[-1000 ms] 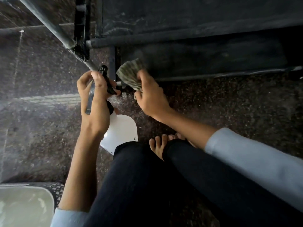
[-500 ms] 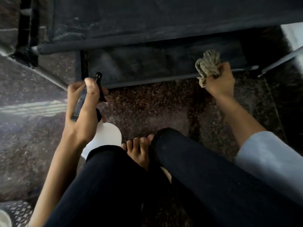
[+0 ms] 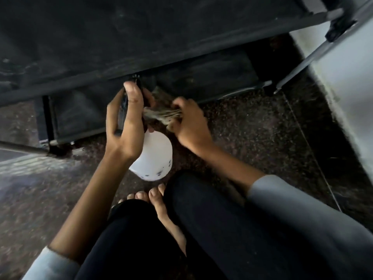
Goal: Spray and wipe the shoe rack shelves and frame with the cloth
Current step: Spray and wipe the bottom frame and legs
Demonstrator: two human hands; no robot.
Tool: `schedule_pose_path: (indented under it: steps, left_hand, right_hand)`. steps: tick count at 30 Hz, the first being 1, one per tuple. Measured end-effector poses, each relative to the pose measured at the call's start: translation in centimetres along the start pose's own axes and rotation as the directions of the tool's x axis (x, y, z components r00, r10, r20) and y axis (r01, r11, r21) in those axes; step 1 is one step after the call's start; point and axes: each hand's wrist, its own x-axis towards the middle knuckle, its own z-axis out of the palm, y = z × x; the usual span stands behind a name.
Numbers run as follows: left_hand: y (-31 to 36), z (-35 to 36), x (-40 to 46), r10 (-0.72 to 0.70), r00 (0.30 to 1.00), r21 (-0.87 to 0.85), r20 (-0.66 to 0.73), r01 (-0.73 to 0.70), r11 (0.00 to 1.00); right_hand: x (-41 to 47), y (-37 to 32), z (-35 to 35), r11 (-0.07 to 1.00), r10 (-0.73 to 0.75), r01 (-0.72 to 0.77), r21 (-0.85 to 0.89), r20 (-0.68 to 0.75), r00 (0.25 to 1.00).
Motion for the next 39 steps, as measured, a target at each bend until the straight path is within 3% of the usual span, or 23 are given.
schedule_pose_path:
  steps: [4, 9, 11, 13, 16, 19, 23, 27, 32, 35, 39]
  left_hand:
    - [-0.4, 1.2, 0.3, 0.092, 0.995, -0.033, -0.026, -0.093, 0.995]
    - [0.2, 2.4, -0.3, 0.147, 0.989, -0.071, -0.018, -0.148, 0.987]
    - [0.0, 2.8, -0.4, 0.175, 0.985, -0.069, -0.011, -0.175, 0.982]
    - [-0.1, 3.2, -0.5, 0.191, 0.982, -0.073, 0.007, -0.190, 0.979]
    - [-0.3, 3.5, -0.4, 0.189, 0.982, -0.067, 0.016, -0.188, 0.980]
    - [-0.4, 3.5, -0.4, 0.187, 0.982, -0.071, 0.001, -0.186, 0.980]
    - [-0.4, 2.9, -0.3, 0.154, 0.987, -0.074, -0.036, -0.156, 0.985]
    - [-0.4, 2.5, -0.4, 0.183, 0.983, -0.092, -0.024, -0.184, 0.979]
    - [-0.2, 2.2, -0.6, 0.178, 0.984, -0.104, -0.005, -0.177, 0.979]
    - [-0.3, 2.0, -0.6, 0.169, 0.986, -0.109, -0.011, -0.169, 0.980]
    - [-0.1, 1.7, -0.7, 0.191, 0.981, -0.122, 0.030, -0.186, 0.975]
  right_hand:
    - [2.2, 6.4, -6.5, 0.962, 0.236, -0.198, 0.188, -0.204, 0.950]
    - [4.3, 12.2, -11.7, 0.900, 0.432, -0.375, 0.223, -0.347, 0.832]
    - [4.3, 11.6, -10.8, 0.894, 0.440, -0.374, 0.246, -0.337, 0.832]
    - [3.6, 9.2, -8.6, 0.911, 0.383, -0.306, 0.277, -0.288, 0.878]
    - [1.3, 4.5, -3.7, 0.967, 0.175, -0.145, 0.210, -0.127, 0.976]
    - [0.3, 1.9, -1.4, 0.984, 0.147, -0.137, 0.116, -0.084, 0.986]
    - [0.8, 3.8, -3.7, 0.987, 0.134, -0.126, 0.103, -0.077, 0.988]
    - [2.3, 8.0, -7.3, 0.952, 0.265, -0.228, 0.202, -0.179, 0.947]
    - [3.9, 12.2, -10.8, 0.873, 0.473, -0.380, 0.304, -0.346, 0.810]
    - [4.6, 12.3, -10.6, 0.827, 0.551, -0.429, 0.363, -0.374, 0.746]
    - [3.7, 9.5, -8.9, 0.815, 0.563, -0.446, 0.369, -0.324, 0.761]
